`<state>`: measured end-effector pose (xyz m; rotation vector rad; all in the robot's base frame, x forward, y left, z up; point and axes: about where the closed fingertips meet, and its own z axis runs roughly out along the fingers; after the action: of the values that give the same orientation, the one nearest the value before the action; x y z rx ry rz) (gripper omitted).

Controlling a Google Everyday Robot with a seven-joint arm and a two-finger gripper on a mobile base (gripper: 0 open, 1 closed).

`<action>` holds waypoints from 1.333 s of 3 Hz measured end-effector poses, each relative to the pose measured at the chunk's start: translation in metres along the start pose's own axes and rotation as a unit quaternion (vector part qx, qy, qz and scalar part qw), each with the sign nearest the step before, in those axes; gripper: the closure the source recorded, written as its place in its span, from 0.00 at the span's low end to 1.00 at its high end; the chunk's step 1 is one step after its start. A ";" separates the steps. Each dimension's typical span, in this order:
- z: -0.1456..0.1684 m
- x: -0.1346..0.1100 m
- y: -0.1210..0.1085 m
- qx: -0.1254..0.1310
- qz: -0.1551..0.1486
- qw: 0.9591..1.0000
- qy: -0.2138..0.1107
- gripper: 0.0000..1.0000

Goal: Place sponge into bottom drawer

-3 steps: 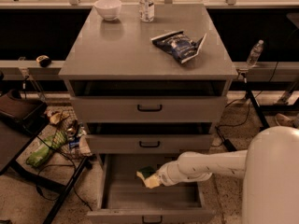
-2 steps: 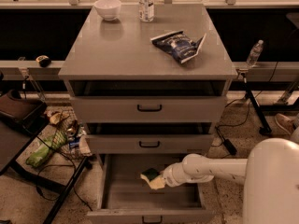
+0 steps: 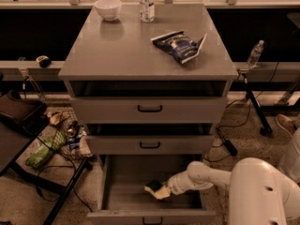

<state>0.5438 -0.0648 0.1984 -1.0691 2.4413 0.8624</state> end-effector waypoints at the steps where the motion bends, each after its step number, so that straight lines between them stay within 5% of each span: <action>1: 0.005 -0.015 -0.040 0.013 0.006 0.999 -0.036 1.00; 4: -0.001 -0.024 -0.055 0.026 0.005 0.999 -0.044 0.27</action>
Offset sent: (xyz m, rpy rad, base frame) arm 0.0361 -0.0086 -0.0106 0.0349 -0.0398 -0.0448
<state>0.6006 -0.0817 0.1899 -0.9800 2.3839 0.8266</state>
